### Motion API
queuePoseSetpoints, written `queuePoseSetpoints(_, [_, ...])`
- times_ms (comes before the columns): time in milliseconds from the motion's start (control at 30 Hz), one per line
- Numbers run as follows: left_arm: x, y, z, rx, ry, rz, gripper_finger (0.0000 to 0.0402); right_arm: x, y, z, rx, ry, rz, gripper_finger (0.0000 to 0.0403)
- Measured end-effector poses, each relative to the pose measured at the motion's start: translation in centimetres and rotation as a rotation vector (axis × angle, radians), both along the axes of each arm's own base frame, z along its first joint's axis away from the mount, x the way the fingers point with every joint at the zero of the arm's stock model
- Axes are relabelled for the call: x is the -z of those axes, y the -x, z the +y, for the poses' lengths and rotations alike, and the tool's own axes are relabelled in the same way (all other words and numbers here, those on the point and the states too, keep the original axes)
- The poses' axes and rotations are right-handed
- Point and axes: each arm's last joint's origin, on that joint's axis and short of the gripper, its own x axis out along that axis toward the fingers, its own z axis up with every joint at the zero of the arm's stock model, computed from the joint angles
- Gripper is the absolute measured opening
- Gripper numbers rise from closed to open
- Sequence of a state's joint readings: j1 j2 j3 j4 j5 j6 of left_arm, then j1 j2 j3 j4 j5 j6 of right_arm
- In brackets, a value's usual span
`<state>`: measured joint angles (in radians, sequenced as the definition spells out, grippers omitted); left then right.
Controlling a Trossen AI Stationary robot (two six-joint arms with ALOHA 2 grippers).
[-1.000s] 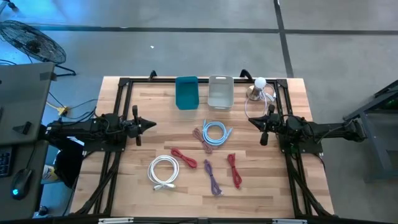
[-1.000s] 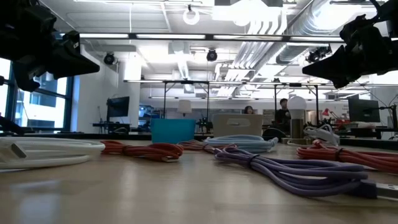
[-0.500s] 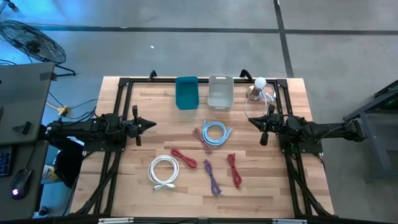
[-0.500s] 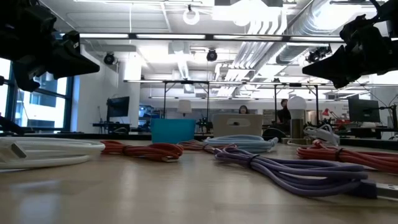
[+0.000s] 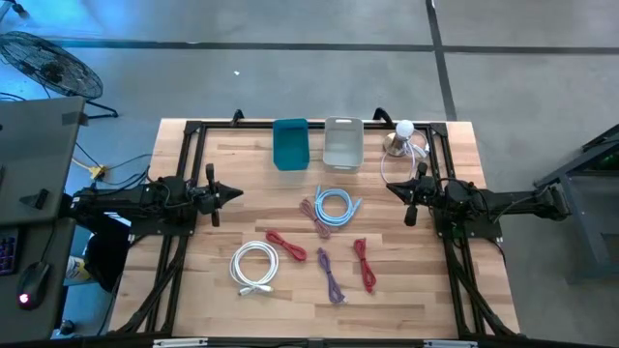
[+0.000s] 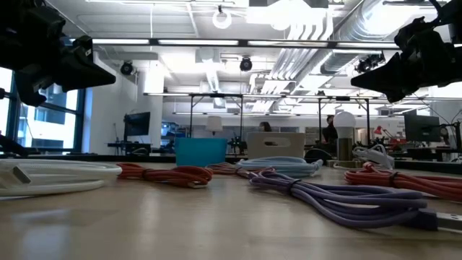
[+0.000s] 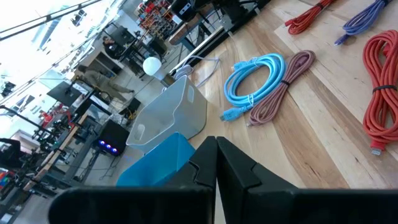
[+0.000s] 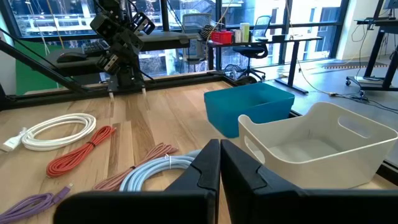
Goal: Pick & Place USB Port
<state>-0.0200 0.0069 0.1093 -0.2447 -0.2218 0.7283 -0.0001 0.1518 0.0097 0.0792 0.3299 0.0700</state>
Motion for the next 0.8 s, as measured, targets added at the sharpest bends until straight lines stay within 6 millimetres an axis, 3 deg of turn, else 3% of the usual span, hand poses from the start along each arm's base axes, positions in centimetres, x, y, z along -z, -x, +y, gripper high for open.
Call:
queuePoseSetpoints(400, [0.00,-0.01,0.00,0.000,0.000,-0.001,0.0001,0.00,0.00,0.00,-0.001,0.003,0.000,0.0005])
queuePoseSetpoints(800, [-0.06,-0.03,0.03,-0.006,-0.023,-0.008,0.0001,0.00,-0.03,0.08,-0.039,0.162,0.054,0.0004])
